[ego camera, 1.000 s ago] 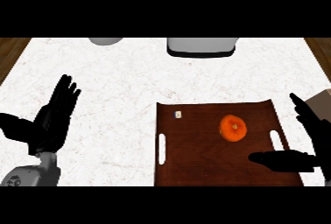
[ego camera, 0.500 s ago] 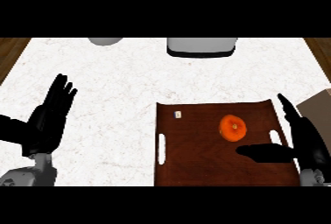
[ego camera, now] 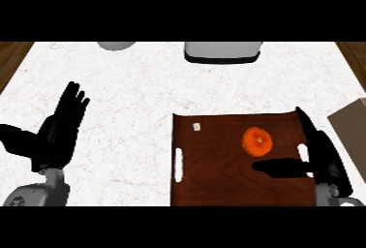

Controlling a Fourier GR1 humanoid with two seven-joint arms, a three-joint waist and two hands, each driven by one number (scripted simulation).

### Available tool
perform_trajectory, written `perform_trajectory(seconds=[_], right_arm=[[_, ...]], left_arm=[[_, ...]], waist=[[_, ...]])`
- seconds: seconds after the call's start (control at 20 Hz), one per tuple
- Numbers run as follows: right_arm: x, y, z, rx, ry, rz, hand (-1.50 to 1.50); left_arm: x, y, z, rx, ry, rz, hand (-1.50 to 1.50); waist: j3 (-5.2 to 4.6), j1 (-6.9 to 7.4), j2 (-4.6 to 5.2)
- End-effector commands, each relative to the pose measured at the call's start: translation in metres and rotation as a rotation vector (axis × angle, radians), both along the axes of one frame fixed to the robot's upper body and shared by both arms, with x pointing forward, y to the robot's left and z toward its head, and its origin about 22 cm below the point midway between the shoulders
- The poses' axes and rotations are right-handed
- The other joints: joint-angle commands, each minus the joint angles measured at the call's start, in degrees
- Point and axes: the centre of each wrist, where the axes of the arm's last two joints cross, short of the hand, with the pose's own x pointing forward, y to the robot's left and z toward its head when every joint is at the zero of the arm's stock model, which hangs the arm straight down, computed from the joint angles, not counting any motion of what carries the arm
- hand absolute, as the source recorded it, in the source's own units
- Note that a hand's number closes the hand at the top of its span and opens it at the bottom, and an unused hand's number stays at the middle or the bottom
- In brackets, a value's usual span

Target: Pick the squash from the tray and place it in the cardboard box

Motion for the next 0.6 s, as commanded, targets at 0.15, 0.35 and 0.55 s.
perform_trajectory(seconds=[0.15,0.35,0.55], right_arm=[[0.012,-0.004,-0.002,-0.041,0.046,-0.014,-1.50],[0.022,-0.001,-0.028,-0.056,0.050,-0.006,-1.50],[0.033,0.007,-0.030,-0.053,0.046,0.002,-1.50]], left_arm=[[0.010,0.020,-0.008,-0.020,0.003,0.001,0.00],[0.002,0.011,-0.004,-0.010,0.001,0.017,0.00],[0.011,-0.009,0.001,0.018,-0.010,-0.018,0.00]], waist=[[-0.01,-0.09,0.05],[0.01,0.07,0.04],[0.01,0.02,0.04]])
